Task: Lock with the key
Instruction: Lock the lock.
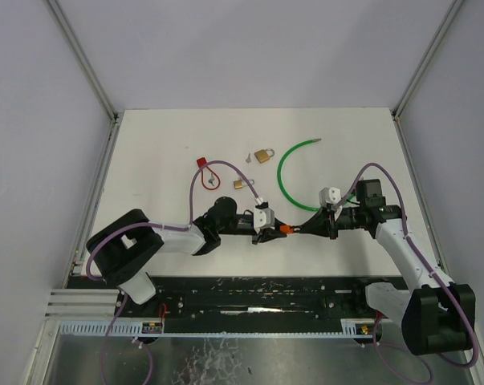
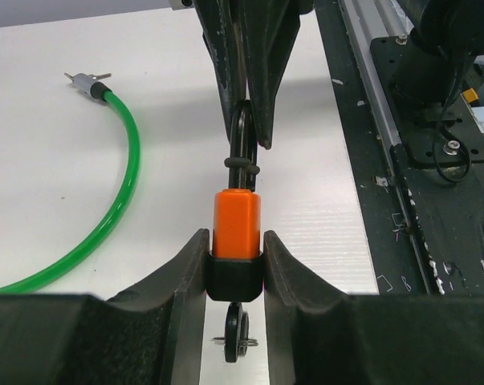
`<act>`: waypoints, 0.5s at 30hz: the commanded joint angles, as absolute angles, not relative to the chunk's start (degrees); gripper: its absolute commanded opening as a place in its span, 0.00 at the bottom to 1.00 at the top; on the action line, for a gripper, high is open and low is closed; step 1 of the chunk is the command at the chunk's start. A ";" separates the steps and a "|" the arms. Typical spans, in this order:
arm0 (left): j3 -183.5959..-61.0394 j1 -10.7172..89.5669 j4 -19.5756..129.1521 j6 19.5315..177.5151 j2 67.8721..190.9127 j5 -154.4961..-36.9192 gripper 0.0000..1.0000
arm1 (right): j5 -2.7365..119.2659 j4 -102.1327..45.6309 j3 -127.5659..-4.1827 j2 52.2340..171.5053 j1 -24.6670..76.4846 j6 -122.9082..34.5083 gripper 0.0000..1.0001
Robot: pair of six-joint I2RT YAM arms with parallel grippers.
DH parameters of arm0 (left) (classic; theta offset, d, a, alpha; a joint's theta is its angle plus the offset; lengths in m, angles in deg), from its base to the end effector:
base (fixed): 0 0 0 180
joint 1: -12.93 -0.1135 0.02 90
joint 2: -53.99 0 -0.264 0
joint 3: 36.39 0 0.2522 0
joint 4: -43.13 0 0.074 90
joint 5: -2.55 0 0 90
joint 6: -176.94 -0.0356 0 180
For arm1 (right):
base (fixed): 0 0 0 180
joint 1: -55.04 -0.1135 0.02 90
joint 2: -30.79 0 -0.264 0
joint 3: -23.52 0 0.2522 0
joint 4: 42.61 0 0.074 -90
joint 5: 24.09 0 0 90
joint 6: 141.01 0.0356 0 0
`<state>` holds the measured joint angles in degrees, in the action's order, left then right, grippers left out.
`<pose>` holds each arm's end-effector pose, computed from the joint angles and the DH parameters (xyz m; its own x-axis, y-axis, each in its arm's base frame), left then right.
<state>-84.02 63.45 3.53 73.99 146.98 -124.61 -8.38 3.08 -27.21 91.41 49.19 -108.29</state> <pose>0.1823 -0.2551 0.1874 0.1613 0.0851 -0.9832 0.9862 0.0244 0.1639 0.1817 0.0531 0.2312 0.0351 -0.2254 -0.9736 -0.9979 0.0449 -0.0463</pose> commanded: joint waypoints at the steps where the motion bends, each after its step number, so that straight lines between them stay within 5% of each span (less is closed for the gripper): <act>1: -84.51 64.25 -1.28 71.51 146.18 -128.30 0.01 | -11.25 -3.59 -25.89 90.82 47.59 -104.77 0.00; 15: -85.27 65.10 1.86 68.50 146.12 -122.37 0.01 | -15.79 -3.53 -27.17 90.40 47.92 -100.14 0.00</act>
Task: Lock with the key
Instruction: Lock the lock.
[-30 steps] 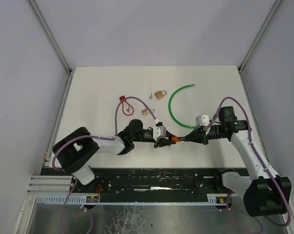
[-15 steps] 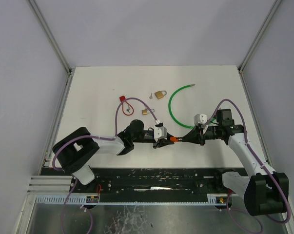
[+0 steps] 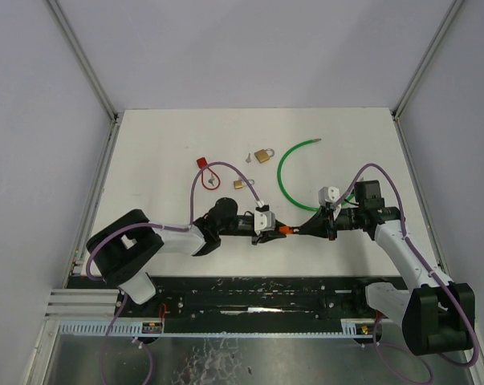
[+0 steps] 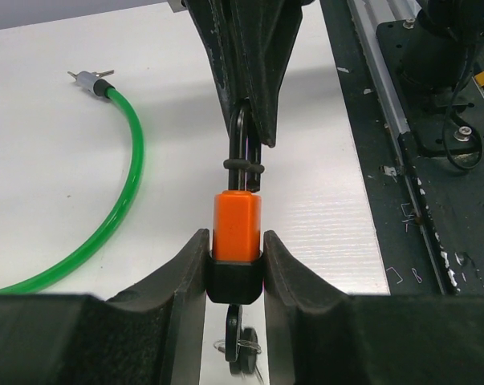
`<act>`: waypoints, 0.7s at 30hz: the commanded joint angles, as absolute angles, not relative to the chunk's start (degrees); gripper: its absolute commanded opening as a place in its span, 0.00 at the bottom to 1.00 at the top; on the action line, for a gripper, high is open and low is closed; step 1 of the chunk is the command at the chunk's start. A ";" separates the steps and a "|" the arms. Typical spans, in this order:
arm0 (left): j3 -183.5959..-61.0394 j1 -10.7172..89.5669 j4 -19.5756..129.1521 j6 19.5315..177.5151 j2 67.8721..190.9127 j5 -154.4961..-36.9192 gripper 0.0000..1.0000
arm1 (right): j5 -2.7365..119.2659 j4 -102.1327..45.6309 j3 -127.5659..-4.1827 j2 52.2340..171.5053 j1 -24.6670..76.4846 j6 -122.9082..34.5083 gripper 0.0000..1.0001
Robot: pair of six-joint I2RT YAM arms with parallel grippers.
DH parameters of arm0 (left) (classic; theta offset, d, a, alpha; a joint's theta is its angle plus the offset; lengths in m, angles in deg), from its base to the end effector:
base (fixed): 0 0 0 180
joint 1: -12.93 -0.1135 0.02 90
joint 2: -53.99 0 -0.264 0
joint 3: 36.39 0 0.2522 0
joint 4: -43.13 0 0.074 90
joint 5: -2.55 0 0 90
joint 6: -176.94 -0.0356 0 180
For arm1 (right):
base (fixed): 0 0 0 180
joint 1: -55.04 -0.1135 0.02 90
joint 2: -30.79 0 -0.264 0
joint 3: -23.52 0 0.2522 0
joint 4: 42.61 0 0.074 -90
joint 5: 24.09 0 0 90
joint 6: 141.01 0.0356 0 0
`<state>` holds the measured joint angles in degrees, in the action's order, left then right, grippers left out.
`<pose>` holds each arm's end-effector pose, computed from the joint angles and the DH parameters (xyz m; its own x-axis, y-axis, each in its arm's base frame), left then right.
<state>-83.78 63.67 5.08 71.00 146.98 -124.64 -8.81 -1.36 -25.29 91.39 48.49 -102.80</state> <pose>0.1806 -0.2550 0.1835 0.1936 0.1089 -0.9750 0.9806 0.0107 0.1959 0.1823 0.0555 0.2253 -0.0146 -0.2101 -0.9776 -0.9988 0.0494 0.0043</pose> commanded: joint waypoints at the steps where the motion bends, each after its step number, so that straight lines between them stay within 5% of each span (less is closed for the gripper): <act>1: -85.22 65.12 1.80 68.44 146.10 -122.18 0.01 | -15.53 -3.47 -27.04 90.40 47.92 -100.65 0.00; 12: -88.25 64.98 7.80 66.58 147.79 -136.80 0.01 | -8.42 -4.72 -24.75 89.27 47.83 -109.80 0.00; 21: -88.56 64.97 7.83 66.88 148.01 -137.86 0.01 | -7.88 -5.29 -24.04 89.66 47.42 -110.76 0.00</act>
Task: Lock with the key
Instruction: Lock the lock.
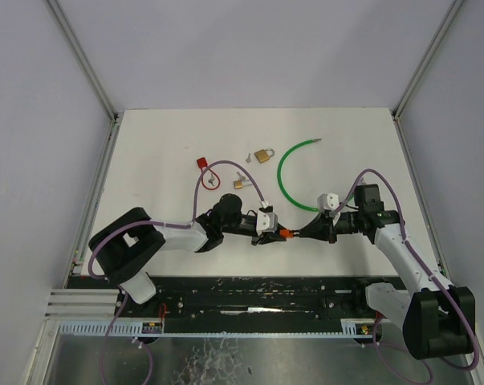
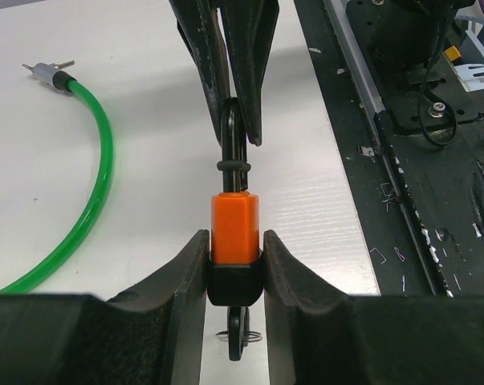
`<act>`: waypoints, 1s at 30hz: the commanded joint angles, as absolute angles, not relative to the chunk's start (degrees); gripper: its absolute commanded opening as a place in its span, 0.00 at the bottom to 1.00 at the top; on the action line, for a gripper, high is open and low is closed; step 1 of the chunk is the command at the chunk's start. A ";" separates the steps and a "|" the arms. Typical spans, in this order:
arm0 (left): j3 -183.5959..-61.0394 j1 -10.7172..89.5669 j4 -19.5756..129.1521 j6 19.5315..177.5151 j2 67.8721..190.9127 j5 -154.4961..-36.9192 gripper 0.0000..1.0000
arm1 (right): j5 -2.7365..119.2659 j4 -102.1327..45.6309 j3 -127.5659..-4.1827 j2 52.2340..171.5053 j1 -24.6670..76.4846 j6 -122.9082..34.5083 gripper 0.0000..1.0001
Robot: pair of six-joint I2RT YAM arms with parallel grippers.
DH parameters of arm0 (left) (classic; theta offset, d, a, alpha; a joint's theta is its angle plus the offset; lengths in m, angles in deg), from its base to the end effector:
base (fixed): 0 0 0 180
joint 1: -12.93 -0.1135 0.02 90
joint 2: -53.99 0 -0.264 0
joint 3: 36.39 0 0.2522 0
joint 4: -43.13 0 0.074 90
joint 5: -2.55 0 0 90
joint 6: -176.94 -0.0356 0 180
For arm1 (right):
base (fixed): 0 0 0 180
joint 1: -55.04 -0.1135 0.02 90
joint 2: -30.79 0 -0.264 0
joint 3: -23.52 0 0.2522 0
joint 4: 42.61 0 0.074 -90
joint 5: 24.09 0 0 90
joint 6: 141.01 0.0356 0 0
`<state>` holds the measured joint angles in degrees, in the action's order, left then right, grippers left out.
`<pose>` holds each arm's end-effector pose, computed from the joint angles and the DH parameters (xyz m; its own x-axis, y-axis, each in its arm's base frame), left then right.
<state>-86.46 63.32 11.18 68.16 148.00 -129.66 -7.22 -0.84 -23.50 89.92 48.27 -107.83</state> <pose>0.1845 -0.2604 0.1810 0.1932 0.1406 -0.9710 0.9796 -0.0838 0.1828 0.1756 0.0551 0.2191 0.0585 -0.2376 -0.9696 -0.9967 0.0416 -0.0703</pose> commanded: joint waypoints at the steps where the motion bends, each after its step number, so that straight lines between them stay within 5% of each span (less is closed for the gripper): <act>1: -88.56 64.99 7.68 66.97 148.05 -137.81 0.01 | -7.96 -5.29 -23.93 89.67 47.27 -110.83 0.00; 13: -86.56 65.01 2.43 68.09 147.30 -128.77 0.01 | -8.91 -8.15 -22.00 91.52 45.71 -109.84 0.00; 30: -86.09 64.19 -13.01 74.34 150.47 -131.84 0.00 | -3.04 -12.52 -21.95 95.73 41.38 -104.20 0.00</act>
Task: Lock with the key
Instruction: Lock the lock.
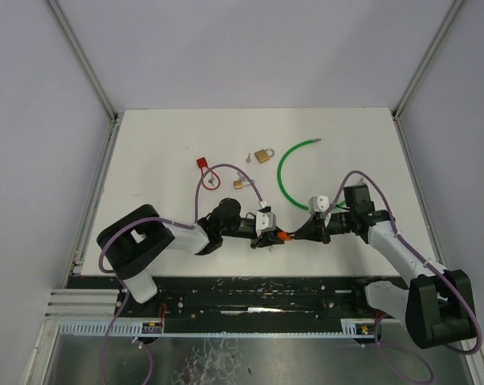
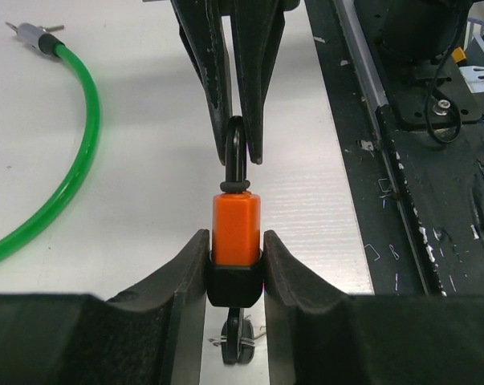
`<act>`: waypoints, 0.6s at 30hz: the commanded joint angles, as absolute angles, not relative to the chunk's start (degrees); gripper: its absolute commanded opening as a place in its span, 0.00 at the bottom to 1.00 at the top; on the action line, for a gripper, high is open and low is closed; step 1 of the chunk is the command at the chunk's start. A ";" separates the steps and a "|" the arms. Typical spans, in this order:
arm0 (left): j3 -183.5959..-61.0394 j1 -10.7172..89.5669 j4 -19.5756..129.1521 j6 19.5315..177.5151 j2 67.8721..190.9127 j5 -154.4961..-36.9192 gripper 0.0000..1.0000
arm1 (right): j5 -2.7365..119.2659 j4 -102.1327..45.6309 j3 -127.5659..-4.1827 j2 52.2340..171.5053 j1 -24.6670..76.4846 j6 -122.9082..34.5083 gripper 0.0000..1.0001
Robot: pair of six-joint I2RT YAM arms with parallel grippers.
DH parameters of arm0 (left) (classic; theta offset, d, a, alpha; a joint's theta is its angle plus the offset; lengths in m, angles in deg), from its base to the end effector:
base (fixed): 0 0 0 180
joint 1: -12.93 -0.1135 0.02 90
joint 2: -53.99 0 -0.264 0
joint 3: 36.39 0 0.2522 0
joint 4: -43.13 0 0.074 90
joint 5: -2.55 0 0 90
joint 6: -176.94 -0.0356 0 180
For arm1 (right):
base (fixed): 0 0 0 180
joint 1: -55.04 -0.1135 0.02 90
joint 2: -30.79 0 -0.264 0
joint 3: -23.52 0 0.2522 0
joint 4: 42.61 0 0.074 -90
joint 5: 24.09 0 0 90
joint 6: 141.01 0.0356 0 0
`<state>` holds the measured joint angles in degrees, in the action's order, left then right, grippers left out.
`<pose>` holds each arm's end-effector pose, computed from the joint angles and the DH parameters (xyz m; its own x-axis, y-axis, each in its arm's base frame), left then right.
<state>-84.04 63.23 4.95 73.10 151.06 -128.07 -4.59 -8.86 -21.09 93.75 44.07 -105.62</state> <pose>0.1838 -0.2577 0.1643 0.1164 0.1441 -0.9827 0.9929 -0.0421 0.1114 0.1822 0.0695 0.2015 0.0666 -0.2643 -0.9621 -0.9975 0.0036 -0.0700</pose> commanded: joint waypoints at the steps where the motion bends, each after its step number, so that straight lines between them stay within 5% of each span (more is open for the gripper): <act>1: -86.08 63.94 -13.82 74.86 150.70 -131.83 0.01 | -2.59 -12.64 -22.13 96.00 41.20 -103.78 0.00; 18: -92.14 62.95 -20.37 76.45 156.76 -131.02 0.01 | 8.88 -8.98 -29.05 103.15 34.08 -97.01 0.00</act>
<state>-84.82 61.35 0.56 77.40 158.04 -128.85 6.16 -9.16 -25.70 100.65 38.06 -99.79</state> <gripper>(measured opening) 0.259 0.041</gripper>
